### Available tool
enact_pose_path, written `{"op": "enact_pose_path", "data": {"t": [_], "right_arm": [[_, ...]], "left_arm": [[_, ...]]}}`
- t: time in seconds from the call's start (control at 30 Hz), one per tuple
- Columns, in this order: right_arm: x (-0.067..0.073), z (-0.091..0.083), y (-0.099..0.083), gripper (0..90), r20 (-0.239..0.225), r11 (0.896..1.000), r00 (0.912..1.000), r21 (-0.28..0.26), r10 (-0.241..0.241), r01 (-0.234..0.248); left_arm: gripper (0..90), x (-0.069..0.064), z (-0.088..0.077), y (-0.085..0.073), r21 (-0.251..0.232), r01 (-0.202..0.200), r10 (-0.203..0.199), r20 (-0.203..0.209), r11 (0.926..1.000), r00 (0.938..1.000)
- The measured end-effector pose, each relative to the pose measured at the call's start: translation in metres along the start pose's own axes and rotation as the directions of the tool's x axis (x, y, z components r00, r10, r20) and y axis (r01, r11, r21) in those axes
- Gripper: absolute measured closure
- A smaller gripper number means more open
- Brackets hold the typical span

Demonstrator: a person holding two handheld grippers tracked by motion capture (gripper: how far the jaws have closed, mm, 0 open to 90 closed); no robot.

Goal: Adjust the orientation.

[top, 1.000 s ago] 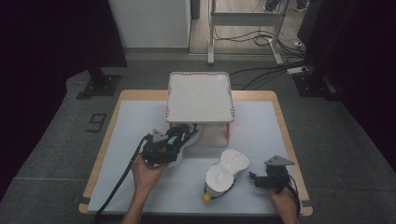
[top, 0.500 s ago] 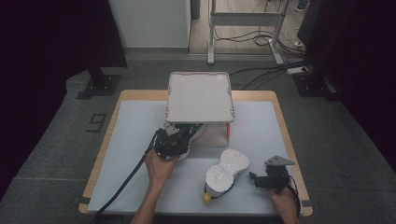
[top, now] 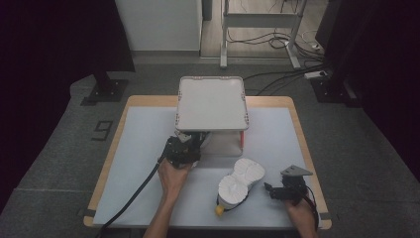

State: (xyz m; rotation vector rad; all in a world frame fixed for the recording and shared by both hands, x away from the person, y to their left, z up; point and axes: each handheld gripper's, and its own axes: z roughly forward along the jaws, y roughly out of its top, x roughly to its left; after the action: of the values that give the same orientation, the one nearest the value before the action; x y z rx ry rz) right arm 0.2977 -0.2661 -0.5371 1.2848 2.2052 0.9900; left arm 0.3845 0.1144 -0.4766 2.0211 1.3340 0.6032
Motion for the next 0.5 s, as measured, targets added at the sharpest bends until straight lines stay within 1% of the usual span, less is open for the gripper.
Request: {"op": "enact_pose_path", "data": {"t": [0.03, 0.07, 0.13, 0.17, 0.2, 0.27, 0.3, 0.33, 0.37, 0.4, 0.43, 0.47, 0.5], "right_arm": [[0.000, 0.000, 0.000, 11.2, 0.000, 1.000, 1.0000, 0.000, 0.000, 0.000], [0.000, 0.000, 0.000, 11.1, 0.000, 1.000, 1.0000, 0.000, 0.000, 0.000], [0.000, 0.000, 0.000, 11.1, 0.000, 1.000, 1.0000, 0.000, 0.001, -0.001], [0.000, 0.000, 0.000, 11.2, 0.000, 1.000, 1.0000, 0.000, 0.001, -0.001], [0.000, 0.000, 0.000, 11.2, 0.000, 1.000, 1.0000, 0.000, 0.001, -0.001], [0.000, 0.000, 0.000, 11.2, 0.000, 1.000, 1.0000, 0.000, 0.000, 0.000], [0.000, 0.000, 0.000, 11.2, 0.000, 1.000, 1.0000, 0.000, 0.000, 0.000], [0.000, 0.000, 0.000, 11.2, 0.000, 1.000, 1.0000, 0.001, 0.000, 0.000], [0.000, 0.000, 0.000, 11.2, 0.000, 1.000, 1.0000, 0.000, 0.000, 0.000], [0.000, 0.000, 0.000, 11.2, 0.000, 1.000, 1.0000, 0.000, 0.000, 0.000], [0.000, 0.000, 0.000, 11.1, 0.000, 1.000, 1.0000, 0.000, 0.000, 0.000], [0.000, 0.000, 0.000, 11.1, 0.000, 1.000, 1.0000, 0.000, 0.000, 0.000], [0.000, 0.000, 0.000, 11.1, 0.000, 1.000, 1.0000, 0.000, 0.000, 0.000]], "left_arm": [[16.5, 0.001, 0.000, 0.000, 0.015, 0.003, -0.003, 0.005, 0.9999, 1.0000], [13.0, 0.003, -0.001, 0.000, 0.020, -0.003, 0.003, 0.016, 0.9998, 0.9999], [11.1, 0.004, -0.005, 0.001, 0.028, -0.019, 0.018, 0.028, 0.9994, 0.9995], [11.0, 0.004, -0.012, 0.001, 0.013, -0.036, 0.035, 0.042, 0.9993, 0.9985], [12.0, 0.004, -0.012, 0.001, 0.013, -0.036, 0.035, 0.042, 0.9993, 0.9985], [12.6, 0.004, -0.017, 0.001, 0.005, -0.046, 0.046, 0.046, 0.9989, 0.9979], [14.6, 0.005, -0.025, 0.000, -0.005, -0.055, 0.055, 0.053, 0.9985, 0.9971], [15.0, 0.005, -0.025, 0.000, -0.005, -0.055, 0.055, 0.053, 0.9985, 0.9971], [16.0, 0.007, -0.029, 0.000, -0.003, -0.062, 0.062, 0.053, 0.9981, 0.9967], [16.0, 0.009, -0.033, -0.002, -0.002, -0.062, 0.062, 0.053, 0.9981, 0.9966], [19.4, 0.012, -0.038, -0.004, 0.004, -0.055, 0.055, 0.060, 0.9985, 0.9967], [20.4, 0.015, -0.039, -0.005, 0.006, -0.052, 0.051, 0.068, 0.9986, 0.9964], [22.7, 0.015, -0.039, -0.005, 0.006, -0.052, 0.051, 0.068, 0.9986, 0.9964]]}}
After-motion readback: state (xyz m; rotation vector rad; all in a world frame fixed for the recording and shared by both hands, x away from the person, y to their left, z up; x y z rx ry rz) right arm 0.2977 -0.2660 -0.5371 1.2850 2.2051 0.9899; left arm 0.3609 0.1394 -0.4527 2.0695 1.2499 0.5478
